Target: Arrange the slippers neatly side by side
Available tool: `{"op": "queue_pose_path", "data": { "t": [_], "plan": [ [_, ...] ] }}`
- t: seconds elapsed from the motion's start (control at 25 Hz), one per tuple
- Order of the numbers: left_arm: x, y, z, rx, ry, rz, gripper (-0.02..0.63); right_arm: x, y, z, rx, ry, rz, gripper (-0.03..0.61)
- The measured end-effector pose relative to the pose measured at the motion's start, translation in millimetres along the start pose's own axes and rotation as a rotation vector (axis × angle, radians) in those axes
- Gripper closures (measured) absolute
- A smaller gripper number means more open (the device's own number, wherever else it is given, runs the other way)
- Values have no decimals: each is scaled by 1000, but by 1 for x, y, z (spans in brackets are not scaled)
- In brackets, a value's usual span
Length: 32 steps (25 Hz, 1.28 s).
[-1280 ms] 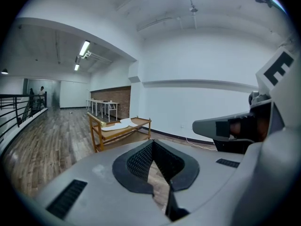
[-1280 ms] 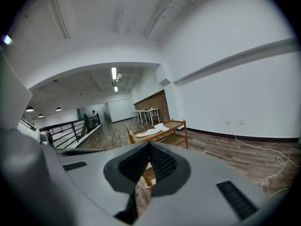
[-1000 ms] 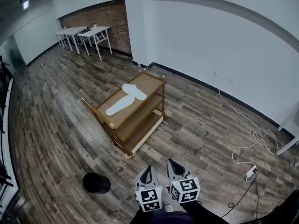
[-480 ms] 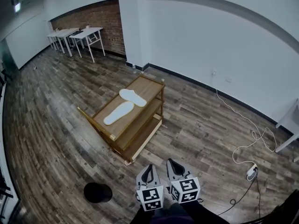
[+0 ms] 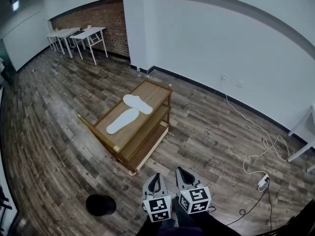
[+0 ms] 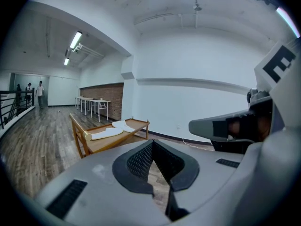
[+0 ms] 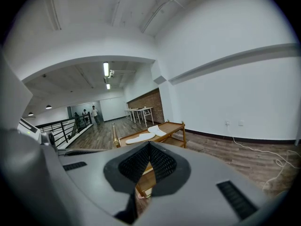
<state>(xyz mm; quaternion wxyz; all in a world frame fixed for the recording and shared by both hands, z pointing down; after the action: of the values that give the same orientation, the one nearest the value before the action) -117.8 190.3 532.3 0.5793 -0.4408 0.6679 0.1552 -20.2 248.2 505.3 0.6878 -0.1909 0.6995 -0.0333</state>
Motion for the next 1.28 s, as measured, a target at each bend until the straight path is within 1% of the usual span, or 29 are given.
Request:
{"op": "queue_pose_path", "data": {
  "t": [0.32, 0.8, 1.0, 1.28],
  "plan": [
    [19, -39, -6, 54, 4, 13, 614, 13, -39, 25, 40, 0, 12, 580],
    [53, -129, 19, 115, 2, 40, 614, 42, -108, 102, 113, 10, 37, 580],
    [54, -156, 30, 143, 20, 36, 614, 44, -122, 127, 139, 17, 35, 580],
    [56, -187, 44, 155, 19, 31, 614, 43, -138, 158, 139, 1, 33, 580]
  ]
}}
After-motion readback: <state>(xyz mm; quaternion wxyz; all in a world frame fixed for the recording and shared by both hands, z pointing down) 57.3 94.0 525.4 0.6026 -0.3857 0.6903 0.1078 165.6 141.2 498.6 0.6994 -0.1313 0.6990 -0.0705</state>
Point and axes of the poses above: the fingertips, and each gripper's own axes: y backward along the fingers, z to its right, x out of its top, the point moved 5 cm from there along y, backward along the fingers, and after that the axes turned 12 degrees about y, right-handed, at the moved point
